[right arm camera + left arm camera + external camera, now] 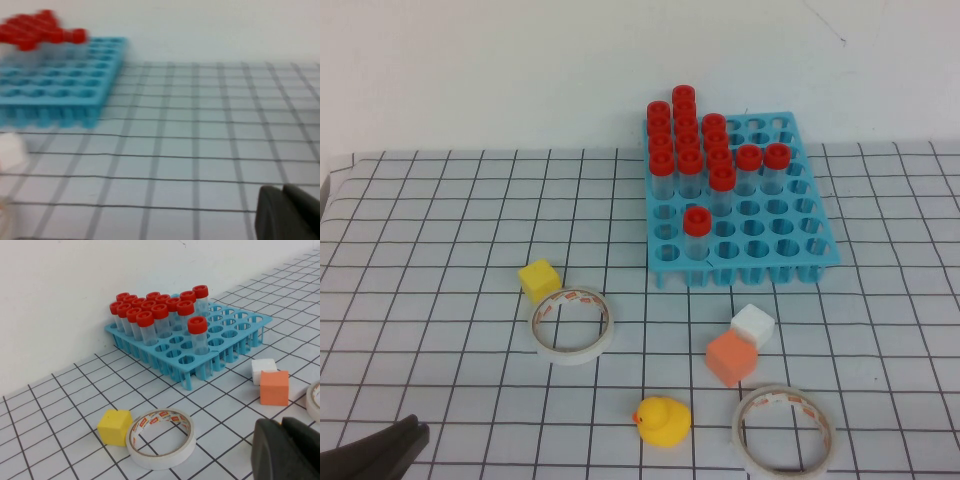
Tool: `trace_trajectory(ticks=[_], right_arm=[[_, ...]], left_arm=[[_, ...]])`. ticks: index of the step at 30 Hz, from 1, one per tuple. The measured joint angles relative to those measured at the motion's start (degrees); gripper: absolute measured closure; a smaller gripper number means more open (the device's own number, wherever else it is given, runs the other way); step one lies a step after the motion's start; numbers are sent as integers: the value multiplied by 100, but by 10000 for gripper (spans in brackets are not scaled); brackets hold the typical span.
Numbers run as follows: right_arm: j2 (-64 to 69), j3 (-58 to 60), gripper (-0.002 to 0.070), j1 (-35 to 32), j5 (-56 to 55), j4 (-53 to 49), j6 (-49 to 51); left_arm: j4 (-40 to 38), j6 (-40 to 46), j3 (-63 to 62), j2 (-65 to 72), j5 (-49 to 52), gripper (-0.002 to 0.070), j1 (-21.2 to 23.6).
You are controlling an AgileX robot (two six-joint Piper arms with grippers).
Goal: Place the test tubes
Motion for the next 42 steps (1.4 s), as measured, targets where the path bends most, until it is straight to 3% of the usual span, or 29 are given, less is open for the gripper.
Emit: trace_trajectory(ticks=[2, 6, 17, 42], right_arm=[[0, 322, 678, -642, -363, 18, 0], [0, 465, 678, -1091, -649, 18, 0], [0, 465, 678, -633, -415, -152, 27], [0, 445, 678, -612, 234, -170, 481]], left_arm=[[0, 0, 0, 0, 0, 676, 0], [0, 0, 0, 0, 0, 676, 0], [0, 0, 0, 0, 0, 676, 0], [0, -2, 0, 0, 0, 676, 0]])
